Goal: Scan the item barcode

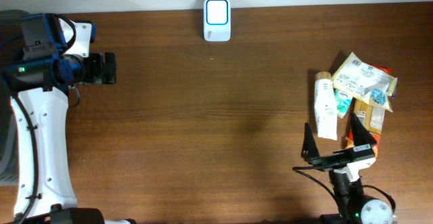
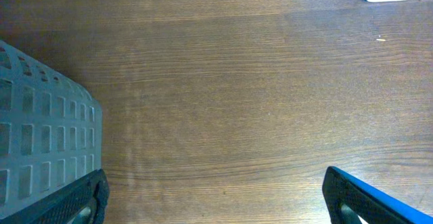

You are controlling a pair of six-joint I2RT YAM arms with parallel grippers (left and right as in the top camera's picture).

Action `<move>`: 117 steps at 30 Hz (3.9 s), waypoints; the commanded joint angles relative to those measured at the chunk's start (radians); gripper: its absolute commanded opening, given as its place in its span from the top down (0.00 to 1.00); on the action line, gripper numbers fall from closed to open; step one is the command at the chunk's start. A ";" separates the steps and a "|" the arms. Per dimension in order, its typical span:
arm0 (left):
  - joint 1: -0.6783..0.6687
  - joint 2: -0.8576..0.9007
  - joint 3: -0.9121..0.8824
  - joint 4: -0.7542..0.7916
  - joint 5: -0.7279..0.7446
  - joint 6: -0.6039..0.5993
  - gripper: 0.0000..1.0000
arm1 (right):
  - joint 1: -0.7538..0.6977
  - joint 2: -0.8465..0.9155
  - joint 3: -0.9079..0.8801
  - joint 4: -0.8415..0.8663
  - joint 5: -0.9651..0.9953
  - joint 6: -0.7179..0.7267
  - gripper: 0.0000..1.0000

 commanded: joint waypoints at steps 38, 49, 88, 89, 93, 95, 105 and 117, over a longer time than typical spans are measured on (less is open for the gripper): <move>0.000 -0.012 0.001 -0.037 0.029 0.003 0.01 | 0.054 -0.011 -0.105 -0.262 -0.058 0.008 0.01; -0.013 -0.317 -0.209 0.000 0.145 -0.070 0.01 | 0.054 -0.011 -0.105 -0.262 -0.058 0.008 0.01; -0.032 -1.575 -1.644 0.949 -0.086 -0.092 0.01 | 0.054 -0.011 -0.105 -0.262 -0.058 0.008 0.01; -0.032 -1.575 -1.644 0.949 -0.085 -0.092 0.01 | 0.054 -0.011 -0.105 -0.262 -0.058 0.008 0.01; -0.032 -1.575 -1.644 0.949 -0.086 -0.092 0.01 | 0.054 -0.011 -0.105 -0.262 -0.058 0.008 0.01; -0.032 -1.575 -1.644 0.949 -0.086 -0.092 0.01 | 0.054 -0.011 -0.105 -0.262 -0.058 0.008 0.01; -0.032 -1.575 -1.644 0.949 -0.086 -0.092 0.01 | 0.054 -0.011 -0.105 -0.262 -0.058 0.008 0.01; -0.032 -1.575 -1.644 0.949 -0.086 -0.092 0.01 | 0.054 -0.011 -0.105 -0.262 -0.058 0.008 0.01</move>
